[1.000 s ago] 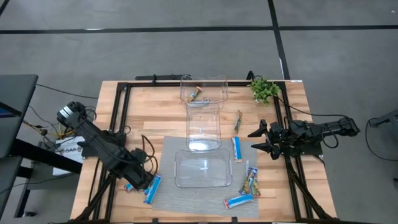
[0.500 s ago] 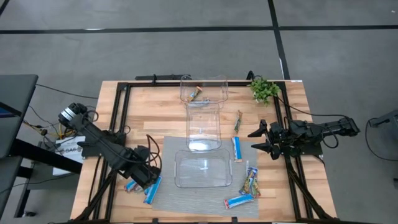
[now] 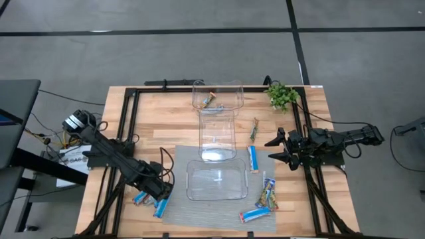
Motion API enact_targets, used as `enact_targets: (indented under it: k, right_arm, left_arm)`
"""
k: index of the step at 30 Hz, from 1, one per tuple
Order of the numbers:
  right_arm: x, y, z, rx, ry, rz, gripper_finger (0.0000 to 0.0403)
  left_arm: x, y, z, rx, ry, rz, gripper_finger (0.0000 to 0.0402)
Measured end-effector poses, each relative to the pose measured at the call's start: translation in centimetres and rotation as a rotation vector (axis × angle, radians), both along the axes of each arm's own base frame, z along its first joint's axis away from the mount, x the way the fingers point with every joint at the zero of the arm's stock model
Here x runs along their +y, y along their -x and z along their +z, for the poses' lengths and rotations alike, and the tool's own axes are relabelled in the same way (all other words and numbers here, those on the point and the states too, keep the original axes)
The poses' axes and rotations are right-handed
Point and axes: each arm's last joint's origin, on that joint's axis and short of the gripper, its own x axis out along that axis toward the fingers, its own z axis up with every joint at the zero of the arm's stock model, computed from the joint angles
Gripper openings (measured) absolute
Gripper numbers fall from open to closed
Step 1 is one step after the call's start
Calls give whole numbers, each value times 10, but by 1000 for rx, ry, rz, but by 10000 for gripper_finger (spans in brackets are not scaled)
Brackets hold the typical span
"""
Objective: Pick and place Granola Bars by type
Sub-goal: Put the blue granola bar into the middle transparent bin
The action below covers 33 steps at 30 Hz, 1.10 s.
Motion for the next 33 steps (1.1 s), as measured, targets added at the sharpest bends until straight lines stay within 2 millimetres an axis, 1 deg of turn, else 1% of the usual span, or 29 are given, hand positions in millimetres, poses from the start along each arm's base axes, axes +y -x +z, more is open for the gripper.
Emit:
enact_targets:
  k: [6, 10, 15, 20, 23, 25, 33]
  right_arm:
    - [0, 0, 0, 0, 0, 0, 249]
    - [0, 0, 0, 0, 0, 0, 249]
    - [0, 0, 0, 0, 0, 0, 249]
    - [0, 0, 0, 0, 0, 0, 249]
    - [0, 0, 0, 0, 0, 0, 249]
    - [0, 0, 0, 0, 0, 0, 249]
    - [0, 0, 0, 0, 0, 0, 249]
  left_arm:
    - [2, 2, -3, 17, -10, -1, 116]
    - [3, 4, -1, 14, -12, -1, 116]
    - [4, 6, 4, -28, -20, -6, 116]
    - [2, 4, 6, -93, -17, -95, 116]
    - [0, 3, 6, -135, -12, -237, 116]
    - [-2, 2, 7, -176, -14, -376, 116]
    - [-12, 8, 7, -294, -78, -1046, 116]
